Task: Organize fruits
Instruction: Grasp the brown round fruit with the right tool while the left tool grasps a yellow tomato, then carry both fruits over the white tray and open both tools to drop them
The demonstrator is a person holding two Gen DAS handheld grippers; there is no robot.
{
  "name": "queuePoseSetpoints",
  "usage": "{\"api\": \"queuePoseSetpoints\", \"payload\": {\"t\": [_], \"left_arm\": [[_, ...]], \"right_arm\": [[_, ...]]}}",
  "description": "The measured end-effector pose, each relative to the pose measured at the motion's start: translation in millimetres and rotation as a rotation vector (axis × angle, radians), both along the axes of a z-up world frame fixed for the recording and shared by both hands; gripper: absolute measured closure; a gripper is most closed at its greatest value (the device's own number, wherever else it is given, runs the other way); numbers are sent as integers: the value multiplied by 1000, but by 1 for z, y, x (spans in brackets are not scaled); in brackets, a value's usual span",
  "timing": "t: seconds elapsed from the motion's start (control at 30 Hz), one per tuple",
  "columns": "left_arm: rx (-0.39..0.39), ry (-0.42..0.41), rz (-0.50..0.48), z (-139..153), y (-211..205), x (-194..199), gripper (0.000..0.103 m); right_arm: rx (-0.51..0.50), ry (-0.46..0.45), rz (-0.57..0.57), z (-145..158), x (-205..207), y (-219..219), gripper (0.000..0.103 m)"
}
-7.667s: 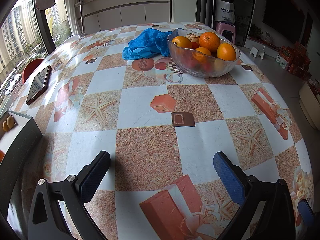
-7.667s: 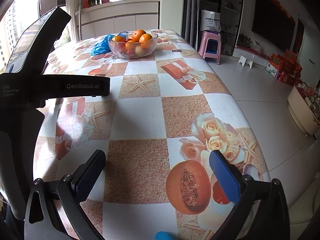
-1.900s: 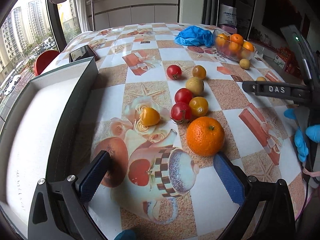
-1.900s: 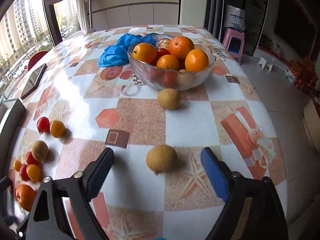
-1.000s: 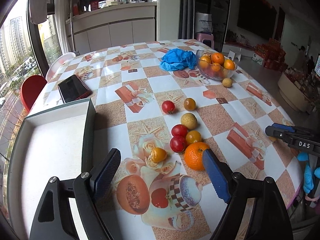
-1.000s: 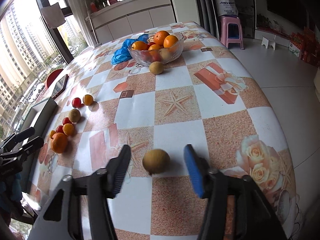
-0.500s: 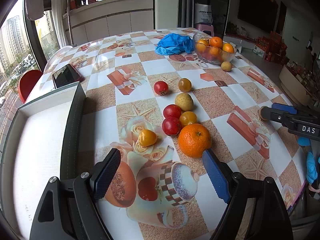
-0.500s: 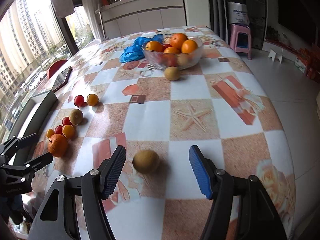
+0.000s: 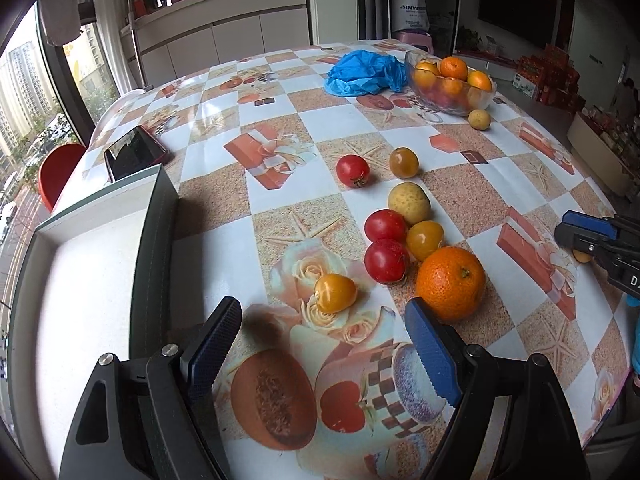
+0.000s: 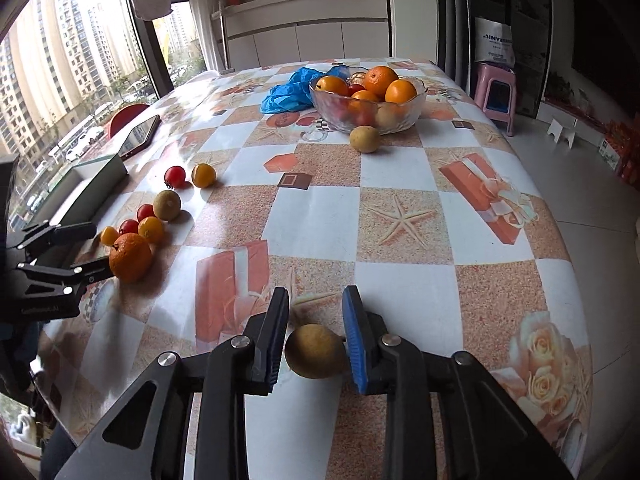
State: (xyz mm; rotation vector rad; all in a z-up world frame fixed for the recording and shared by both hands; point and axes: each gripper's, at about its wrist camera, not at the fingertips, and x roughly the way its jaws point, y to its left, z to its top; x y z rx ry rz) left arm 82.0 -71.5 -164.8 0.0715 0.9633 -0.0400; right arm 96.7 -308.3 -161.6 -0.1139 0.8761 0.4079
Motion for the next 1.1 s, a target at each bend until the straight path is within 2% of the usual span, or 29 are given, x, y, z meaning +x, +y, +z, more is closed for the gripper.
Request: {"api": "queuePoseSetpoints", "payload": {"t": [0.13,0.17,0.2,0.23,0.3,0.33,0.57,0.87,1.1], "left_arm": [[-35,-3,5,-1,1,4,19],[-49,-7,-2,-1,0,3,29],[-61,-11,-12,1,-1,3,43],[-60,-13,-19,2,-3,2,50],[-64,-15,-34,3,-6,1,76],[-73,-13,-35,4,-6,1,81],[-171,-30,20,11,3,-9,82],[-215,-81,41,35,11,-35,82],[-257,-123,74,50,34,-56,82]], "right_arm": [[-21,-18,-10,0,-6,1,69],[-3,-6,-16,1,-6,-1,75],[28,8,-22,2,-6,-5,75],[57,20,-31,3,-6,-8,75],[109,42,-45,5,-7,-17,75],[136,54,-50,6,-7,-20,75],[210,88,-75,16,-16,-36,75],[195,97,-79,22,-25,-27,75],[192,83,-51,42,-32,-6,75]]}}
